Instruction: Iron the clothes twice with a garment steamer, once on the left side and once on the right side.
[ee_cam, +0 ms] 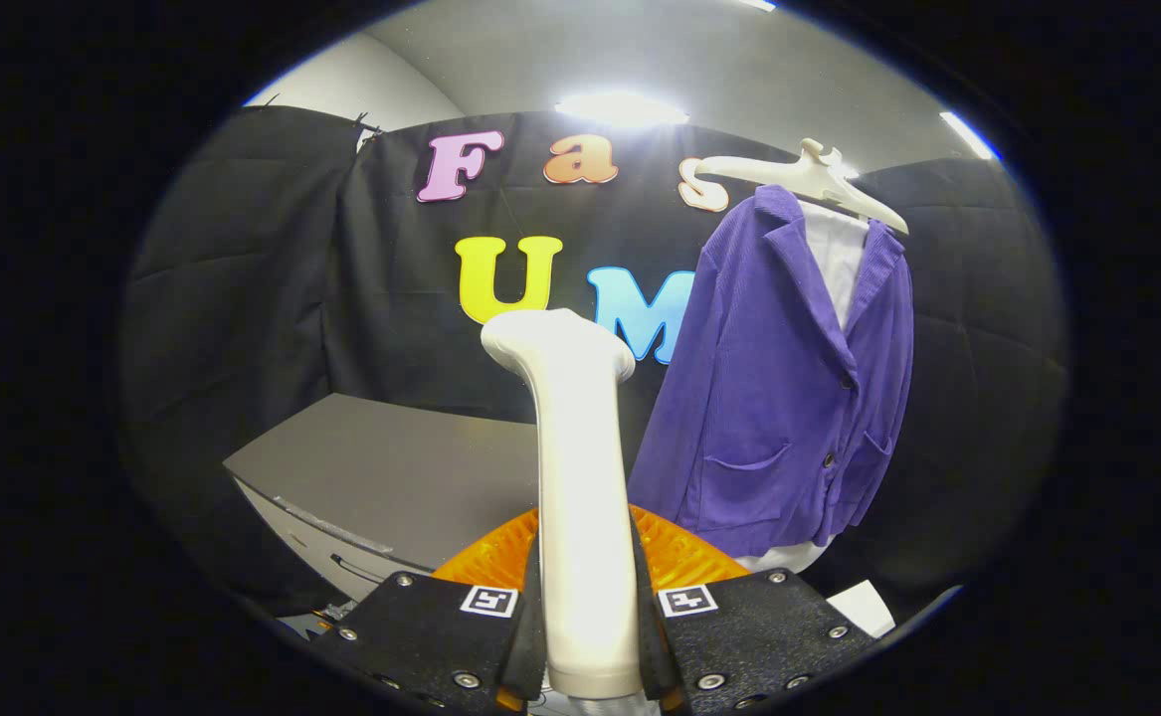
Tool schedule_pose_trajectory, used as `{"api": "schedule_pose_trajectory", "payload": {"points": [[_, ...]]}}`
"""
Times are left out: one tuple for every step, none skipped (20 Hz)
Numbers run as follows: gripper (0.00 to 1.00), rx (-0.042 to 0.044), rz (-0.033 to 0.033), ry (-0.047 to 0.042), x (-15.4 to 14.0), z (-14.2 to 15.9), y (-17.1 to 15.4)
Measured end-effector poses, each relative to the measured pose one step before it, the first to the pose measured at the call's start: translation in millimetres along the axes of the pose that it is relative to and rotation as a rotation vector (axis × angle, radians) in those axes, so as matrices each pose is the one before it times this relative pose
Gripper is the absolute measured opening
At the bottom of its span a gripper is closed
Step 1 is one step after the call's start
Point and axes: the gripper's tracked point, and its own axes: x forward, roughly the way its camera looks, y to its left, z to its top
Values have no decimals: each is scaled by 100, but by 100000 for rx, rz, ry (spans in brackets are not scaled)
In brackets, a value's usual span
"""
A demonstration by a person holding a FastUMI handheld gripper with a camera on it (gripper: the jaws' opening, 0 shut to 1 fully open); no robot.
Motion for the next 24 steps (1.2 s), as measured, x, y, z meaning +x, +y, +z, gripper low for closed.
{"api": "schedule_pose_trajectory", "payload": {"points": [[37,-154,579,-957,-554,-12,-275],[37,706,951,-843,-1018,-218,-313],[37,888,963,-825,-1080,-362,-387],[37,581,869,-1055,-902,-247,-322],[37,51,360,-1497,-964,-259,-307],[37,-228,-109,-775,-923,-246,-472],[37,-543,326,-525,-820,-424,-509],[37,-1189,637,-1638,-785,5,-297],[37,-1522,237,-855,-761,-33,-395],[37,-1627,289,-998,-560,20,-416],[37,-1210,306,-825,-472,225,-314],[37,-749,-114,-869,-293,251,-437],[37,-343,-606,-1015,-262,422,-481],[37,-70,-855,-836,-115,419,-583],[37,126,-650,-755,-24,285,-479],[37,327,-584,-714,-24,319,-507],[37,211,-907,-452,102,306,-588],[37,14,-851,-558,135,212,-579],[37,42,-863,-284,136,370,-559],[37,415,-854,-381,209,374,-497],[37,141,-1061,-186,306,304,-557],[37,178,-1071,-342,460,463,-567],[37,97,-1128,-229,349,347,-419],[37,251,-988,-615,502,609,-402]]}}
